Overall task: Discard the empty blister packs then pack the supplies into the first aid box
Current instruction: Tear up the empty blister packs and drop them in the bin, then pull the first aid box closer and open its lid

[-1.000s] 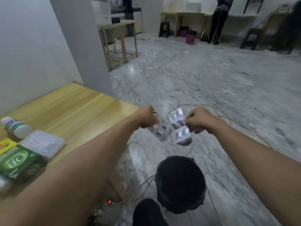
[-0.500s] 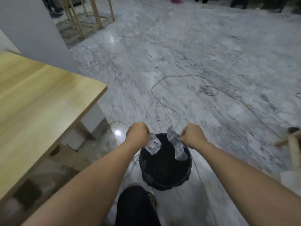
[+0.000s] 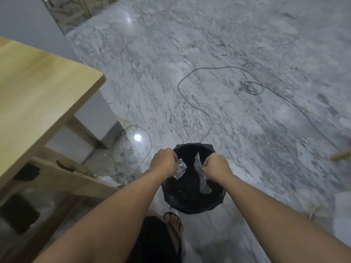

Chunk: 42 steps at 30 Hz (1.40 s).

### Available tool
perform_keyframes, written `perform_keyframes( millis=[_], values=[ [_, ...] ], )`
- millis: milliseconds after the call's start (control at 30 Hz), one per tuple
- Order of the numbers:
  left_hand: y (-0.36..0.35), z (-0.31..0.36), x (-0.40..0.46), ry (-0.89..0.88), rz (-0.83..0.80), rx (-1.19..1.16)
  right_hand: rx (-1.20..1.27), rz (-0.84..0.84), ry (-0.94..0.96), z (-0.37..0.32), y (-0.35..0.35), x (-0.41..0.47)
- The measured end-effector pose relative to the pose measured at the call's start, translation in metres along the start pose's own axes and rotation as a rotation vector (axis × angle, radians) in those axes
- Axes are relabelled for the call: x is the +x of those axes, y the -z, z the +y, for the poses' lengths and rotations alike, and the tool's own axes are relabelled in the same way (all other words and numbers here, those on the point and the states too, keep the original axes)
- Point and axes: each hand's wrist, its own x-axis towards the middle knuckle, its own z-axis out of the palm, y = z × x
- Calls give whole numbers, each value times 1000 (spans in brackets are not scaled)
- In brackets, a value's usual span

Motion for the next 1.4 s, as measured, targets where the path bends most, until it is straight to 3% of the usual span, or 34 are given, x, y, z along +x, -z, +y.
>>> perform_keyframes(
  millis=[333, 633, 900, 1133, 1400],
  values=[
    [42, 0, -5, -16, -12, 42, -8, 6, 81, -19, 24, 5],
    [155, 45, -54, -159, -21, 96, 14, -41, 311, -96, 118, -31],
    [267, 46, -146, -210, -2, 72, -167, -77, 550, -188, 202, -116],
    [341, -8, -246, -144, 135, 54, -274, -100, 751, -284, 225, -199],
    [391, -123, -358, 82, 332, 39, -380, -104, 1068, -407, 170, -300]
  ],
)
